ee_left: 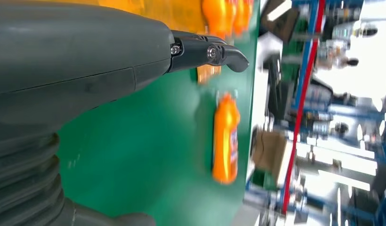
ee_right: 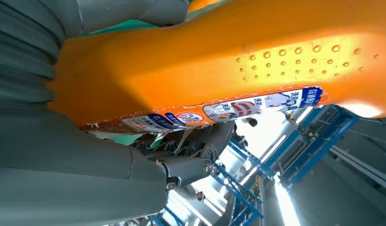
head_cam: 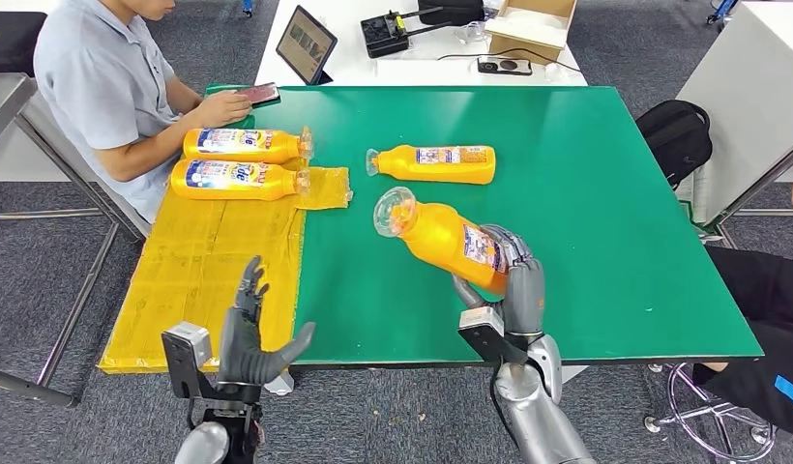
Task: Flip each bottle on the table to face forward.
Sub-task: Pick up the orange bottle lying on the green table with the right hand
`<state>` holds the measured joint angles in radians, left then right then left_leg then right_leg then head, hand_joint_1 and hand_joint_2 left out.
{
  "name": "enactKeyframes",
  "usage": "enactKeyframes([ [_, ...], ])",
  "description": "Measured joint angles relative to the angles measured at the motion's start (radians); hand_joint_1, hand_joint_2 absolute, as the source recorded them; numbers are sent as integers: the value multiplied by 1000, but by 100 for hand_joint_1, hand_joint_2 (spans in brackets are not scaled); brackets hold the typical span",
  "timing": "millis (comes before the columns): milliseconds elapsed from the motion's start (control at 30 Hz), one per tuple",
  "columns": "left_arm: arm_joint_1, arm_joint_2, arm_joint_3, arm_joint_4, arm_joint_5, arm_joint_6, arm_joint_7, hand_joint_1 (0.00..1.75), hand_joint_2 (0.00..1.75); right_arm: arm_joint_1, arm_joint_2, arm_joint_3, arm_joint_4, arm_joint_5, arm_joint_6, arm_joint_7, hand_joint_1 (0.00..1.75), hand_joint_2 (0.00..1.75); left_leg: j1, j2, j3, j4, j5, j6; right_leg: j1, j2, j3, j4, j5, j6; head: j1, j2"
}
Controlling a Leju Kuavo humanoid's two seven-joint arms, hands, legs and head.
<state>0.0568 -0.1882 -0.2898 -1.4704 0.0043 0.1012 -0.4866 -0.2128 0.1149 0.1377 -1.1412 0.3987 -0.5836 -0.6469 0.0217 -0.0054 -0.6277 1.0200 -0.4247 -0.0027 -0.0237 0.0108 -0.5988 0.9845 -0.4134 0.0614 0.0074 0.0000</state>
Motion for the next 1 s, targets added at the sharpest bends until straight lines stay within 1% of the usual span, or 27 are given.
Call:
enactKeyframes([
  [200,11,0,-29,-1,3,-9,-4,0,175,8,13,0,-25,-18,14,-4,172,175,0,0,0,0,0,0,0,0,0,0,0,0,0,0],
  [267,12,0,-36,-1,10,-28,-11,0,175,8,15,1,-26,-34,46,-6,175,175,0,0,0,0,0,0,0,0,1,0,0,0,0,0],
  [367,12,1,-63,-4,27,-87,-19,0,175,3,30,18,-16,-46,113,-13,175,175,0,0,0,0,0,0,0,0,1,0,0,0,0,0],
  [500,5,0,-102,-4,81,-138,-13,0,175,-11,64,77,17,-47,139,-17,175,175,0,0,0,0,0,0,0,0,0,0,0,0,0,0],
  [667,-17,-1,-119,-4,138,-161,-2,0,175,-23,96,159,63,-65,137,-18,175,175,1,0,0,0,0,0,0,0,0,0,0,0,0,0],
  [833,-35,-1,-137,-4,195,-208,22,0,175,-33,128,268,113,-94,136,-18,175,175,1,-1,0,0,0,0,0,0,0,0,0,0,0,0],
  [933,-40,-1,-144,-4,187,-206,25,0,175,-41,137,302,134,-107,132,-18,175,175,0,-1,-1,0,0,0,0,0,0,0,0,0,0,0],
  [1000,-45,0,-148,0,147,-176,27,0,175,-47,139,317,144,-112,131,-18,175,175,0,-1,-1,0,0,0,0,0,0,0,0,0,0,0],
])
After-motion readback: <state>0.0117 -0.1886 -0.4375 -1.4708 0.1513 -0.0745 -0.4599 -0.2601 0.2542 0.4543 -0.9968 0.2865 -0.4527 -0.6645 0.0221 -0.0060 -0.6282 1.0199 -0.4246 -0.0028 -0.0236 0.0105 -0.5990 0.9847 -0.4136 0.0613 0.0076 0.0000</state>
